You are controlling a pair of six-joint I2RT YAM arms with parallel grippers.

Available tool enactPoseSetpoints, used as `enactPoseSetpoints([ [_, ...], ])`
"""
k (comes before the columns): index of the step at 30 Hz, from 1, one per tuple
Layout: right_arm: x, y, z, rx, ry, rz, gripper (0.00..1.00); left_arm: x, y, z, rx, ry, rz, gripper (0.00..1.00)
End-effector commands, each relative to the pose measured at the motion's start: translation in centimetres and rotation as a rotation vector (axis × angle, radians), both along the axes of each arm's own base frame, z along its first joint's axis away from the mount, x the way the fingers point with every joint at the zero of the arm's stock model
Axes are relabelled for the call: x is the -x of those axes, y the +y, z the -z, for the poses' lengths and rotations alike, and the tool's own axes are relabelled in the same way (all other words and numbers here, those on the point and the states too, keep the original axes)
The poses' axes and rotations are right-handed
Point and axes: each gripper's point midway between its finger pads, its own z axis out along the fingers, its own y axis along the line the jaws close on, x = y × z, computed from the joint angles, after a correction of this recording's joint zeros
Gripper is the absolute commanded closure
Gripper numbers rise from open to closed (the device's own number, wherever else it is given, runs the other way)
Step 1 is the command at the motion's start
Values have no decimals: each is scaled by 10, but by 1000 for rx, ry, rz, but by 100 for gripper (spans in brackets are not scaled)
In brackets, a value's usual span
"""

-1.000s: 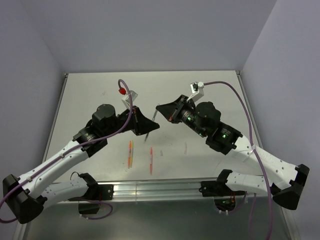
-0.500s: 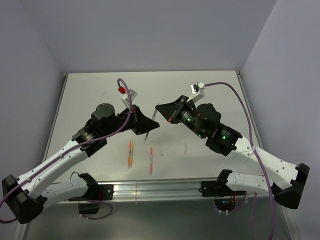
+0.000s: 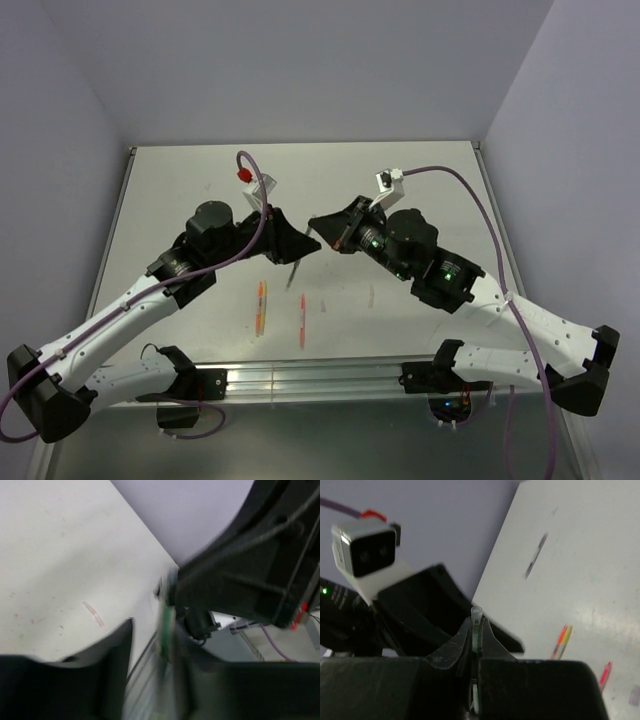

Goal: Insert the pens into the pen caps

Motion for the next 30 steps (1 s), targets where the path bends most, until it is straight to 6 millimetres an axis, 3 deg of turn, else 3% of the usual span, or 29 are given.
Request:
enactPoseSetpoints([
  [1,19,14,9,25,104,-117,100,-19,14,-28,35,-76,-121,53],
  [5,-16,5,13,21,163,-98,100,-16,33,-22,-1,-78,-190,42],
  [6,-41,-2,19,63,180,-55,100,-13,41,-19,-16,-71,-207,42],
  [10,-86,7,42,174,231,-83,100,-21,73,-14,-49,-57,-384,39],
  [11,-96,12,36,171,222,-91,100,-18,80,-18,-43,-57,-402,39],
  [12,-112,22,62,212,273,-97,100,-22,90,-17,-51,-51,-462,40],
  [14,-126,38,77,222,316,-126,100,-26,110,-15,-70,-25,-564,40],
  [15,-144,53,92,230,350,-127,100,-24,115,-23,-58,-32,-581,41],
  [17,-154,75,108,245,376,-149,100,-24,124,-18,-90,-11,-620,41],
  [18,-169,91,126,263,405,-146,100,-23,126,-19,-91,-10,-627,42],
  [19,-174,100,134,271,420,-148,100,-23,128,-22,-85,-1,-638,42],
  [20,-181,115,125,256,398,-161,100,-21,131,-21,-88,7,-643,42],
  [21,-188,125,159,281,460,-160,100,-21,131,-23,-76,9,-645,42],
  [25,-208,162,198,271,528,-178,100,-18,133,-21,-67,30,-652,42],
  [26,-214,170,191,250,514,-189,100,-17,133,-20,-69,35,-651,43],
  [27,-213,177,221,272,558,-195,100,-17,133,-19,-72,42,-648,43],
  [29,-214,184,233,279,563,-209,100,-17,131,-18,-78,49,-642,43],
  [30,-214,187,250,295,577,-212,100,-17,131,-18,-81,51,-642,43],
])
